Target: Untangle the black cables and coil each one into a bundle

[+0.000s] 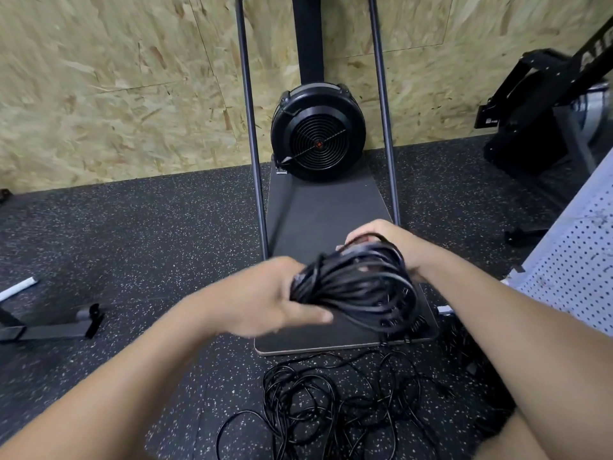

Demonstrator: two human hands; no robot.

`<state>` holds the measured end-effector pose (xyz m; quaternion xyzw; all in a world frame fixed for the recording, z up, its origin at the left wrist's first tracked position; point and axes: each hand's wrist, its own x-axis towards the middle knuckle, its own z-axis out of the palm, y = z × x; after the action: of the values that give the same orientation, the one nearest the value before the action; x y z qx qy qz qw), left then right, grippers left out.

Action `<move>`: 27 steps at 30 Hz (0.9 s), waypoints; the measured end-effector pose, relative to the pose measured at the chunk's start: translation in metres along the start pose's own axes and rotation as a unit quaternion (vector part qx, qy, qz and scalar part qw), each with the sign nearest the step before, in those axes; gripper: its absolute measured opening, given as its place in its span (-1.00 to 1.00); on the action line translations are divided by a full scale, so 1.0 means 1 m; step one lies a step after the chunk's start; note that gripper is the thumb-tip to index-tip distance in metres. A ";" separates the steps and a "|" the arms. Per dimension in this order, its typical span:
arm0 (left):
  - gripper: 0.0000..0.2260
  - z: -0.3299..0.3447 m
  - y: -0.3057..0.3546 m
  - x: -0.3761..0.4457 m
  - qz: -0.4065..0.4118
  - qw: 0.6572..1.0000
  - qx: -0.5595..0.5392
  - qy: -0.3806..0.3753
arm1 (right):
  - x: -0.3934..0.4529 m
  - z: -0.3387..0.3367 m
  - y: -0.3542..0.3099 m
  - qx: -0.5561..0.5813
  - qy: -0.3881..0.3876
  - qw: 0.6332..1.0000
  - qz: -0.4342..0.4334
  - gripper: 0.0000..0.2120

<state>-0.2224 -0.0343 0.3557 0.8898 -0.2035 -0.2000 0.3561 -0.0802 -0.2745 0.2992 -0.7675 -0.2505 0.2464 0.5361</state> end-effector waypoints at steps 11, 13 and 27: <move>-0.63 -0.020 -0.047 0.011 -0.042 0.964 -0.076 0.252 | -0.001 0.031 0.001 -0.066 -0.029 0.997 0.013 -0.67; -0.66 -0.018 -0.058 0.018 -0.062 0.953 -0.062 0.291 | -0.003 0.040 -0.007 -0.143 -0.039 0.989 -0.005 -0.69; -0.72 0.037 -0.069 0.043 -0.093 0.913 0.301 0.261 | -0.028 0.039 -0.054 -0.319 0.045 0.928 -0.186 -0.80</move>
<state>-0.1893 -0.0303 0.2725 0.9902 -0.0702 0.0778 0.0920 -0.1327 -0.2494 0.3419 -0.8477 -0.4299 0.0144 0.3104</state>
